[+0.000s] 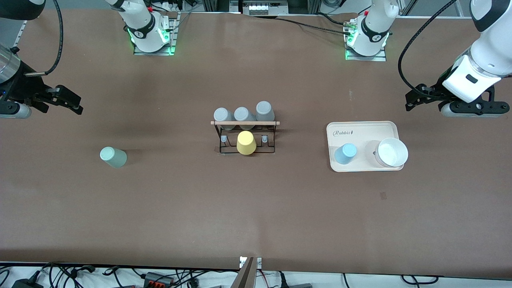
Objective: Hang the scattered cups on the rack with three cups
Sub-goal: 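Reach the right gripper to the teal cup while the left gripper reaches the blue cup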
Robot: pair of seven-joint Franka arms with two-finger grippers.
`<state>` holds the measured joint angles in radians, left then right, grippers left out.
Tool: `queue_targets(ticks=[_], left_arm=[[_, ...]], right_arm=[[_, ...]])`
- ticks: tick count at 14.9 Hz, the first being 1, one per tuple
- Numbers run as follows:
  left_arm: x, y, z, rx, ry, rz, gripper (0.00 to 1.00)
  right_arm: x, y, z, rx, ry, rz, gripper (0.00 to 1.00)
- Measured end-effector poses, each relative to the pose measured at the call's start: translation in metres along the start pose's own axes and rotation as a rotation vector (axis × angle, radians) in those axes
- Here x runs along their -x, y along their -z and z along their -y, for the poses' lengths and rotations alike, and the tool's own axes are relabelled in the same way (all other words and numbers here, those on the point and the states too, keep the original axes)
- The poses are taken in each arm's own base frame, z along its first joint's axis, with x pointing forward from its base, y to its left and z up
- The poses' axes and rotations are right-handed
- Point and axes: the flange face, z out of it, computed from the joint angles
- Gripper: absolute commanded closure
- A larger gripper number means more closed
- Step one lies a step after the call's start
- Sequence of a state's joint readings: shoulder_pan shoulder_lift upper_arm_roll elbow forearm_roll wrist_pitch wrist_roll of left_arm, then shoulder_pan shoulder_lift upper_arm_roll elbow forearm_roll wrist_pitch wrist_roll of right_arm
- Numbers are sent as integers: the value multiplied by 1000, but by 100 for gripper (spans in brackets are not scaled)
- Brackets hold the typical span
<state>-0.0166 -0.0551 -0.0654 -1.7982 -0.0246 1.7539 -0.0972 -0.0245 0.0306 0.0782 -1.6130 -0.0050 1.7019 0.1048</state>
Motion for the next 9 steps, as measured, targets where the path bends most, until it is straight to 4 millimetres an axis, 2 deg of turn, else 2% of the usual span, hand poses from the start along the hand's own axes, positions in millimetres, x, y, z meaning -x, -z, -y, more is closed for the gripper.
queue_targets(ticks=[7, 9], left_arm=[[-1, 1, 0, 1, 0, -2, 0], [-4, -4, 0, 0, 0, 7, 0]], right_arm=[[0, 0, 0, 0, 0, 1, 0], [0, 0, 0, 0, 0, 1, 0]])
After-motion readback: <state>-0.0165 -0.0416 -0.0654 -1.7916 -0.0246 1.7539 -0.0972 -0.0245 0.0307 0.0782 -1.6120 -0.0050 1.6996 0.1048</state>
